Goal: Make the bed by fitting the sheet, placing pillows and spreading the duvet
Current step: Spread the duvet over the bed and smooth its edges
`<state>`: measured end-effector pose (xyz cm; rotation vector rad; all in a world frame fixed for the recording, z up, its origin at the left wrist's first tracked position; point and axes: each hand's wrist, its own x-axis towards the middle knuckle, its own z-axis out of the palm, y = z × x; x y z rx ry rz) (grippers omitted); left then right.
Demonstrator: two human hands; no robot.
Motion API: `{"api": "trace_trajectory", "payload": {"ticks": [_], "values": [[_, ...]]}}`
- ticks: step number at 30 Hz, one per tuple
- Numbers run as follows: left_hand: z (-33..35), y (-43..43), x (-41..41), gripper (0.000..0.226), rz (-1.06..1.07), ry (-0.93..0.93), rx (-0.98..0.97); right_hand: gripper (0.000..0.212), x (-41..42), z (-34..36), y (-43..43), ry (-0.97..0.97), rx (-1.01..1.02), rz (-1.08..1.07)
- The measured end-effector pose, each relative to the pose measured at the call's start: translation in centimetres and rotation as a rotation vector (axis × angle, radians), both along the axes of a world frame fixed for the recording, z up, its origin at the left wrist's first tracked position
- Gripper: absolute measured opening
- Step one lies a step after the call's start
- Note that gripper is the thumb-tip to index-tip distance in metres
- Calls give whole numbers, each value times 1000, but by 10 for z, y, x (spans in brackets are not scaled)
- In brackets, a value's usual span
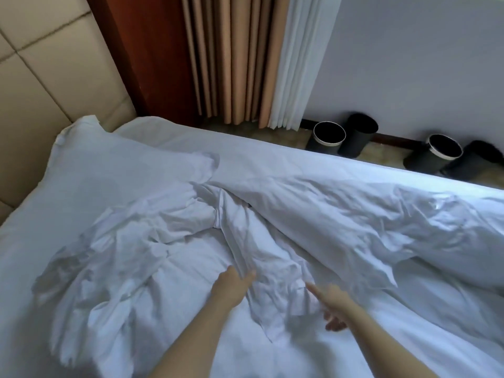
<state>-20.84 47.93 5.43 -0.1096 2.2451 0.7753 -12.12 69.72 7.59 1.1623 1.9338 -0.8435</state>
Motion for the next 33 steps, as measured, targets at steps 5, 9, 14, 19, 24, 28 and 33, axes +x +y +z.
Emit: {"api": "trace_trajectory", "payload": {"ticks": [5, 9, 14, 19, 24, 28, 33], "values": [[-17, 46, 26, 86, 632, -404, 440, 53, 26, -35, 6, 200, -526, -746], [-9, 71, 10, 60, 781, -423, 552, 50, 0, -54, -1, 397, -654, -1064], [45, 78, -80, 52, 893, -145, 761, 30, -112, 25, 8, 827, -217, -648], [150, 56, -195, 46, 1012, 237, 899, 27, -244, 149, -9, 1020, 87, 112], [226, 15, -290, 60, 911, 336, 1050, 47, -344, 232, -35, 1049, 108, 478], [216, -12, -307, 61, 669, 402, 859, 27, -347, 221, -53, 929, 124, 622], [191, -18, -257, 28, 277, 325, 374, 30, -311, 186, -59, 691, 129, 770]]}}
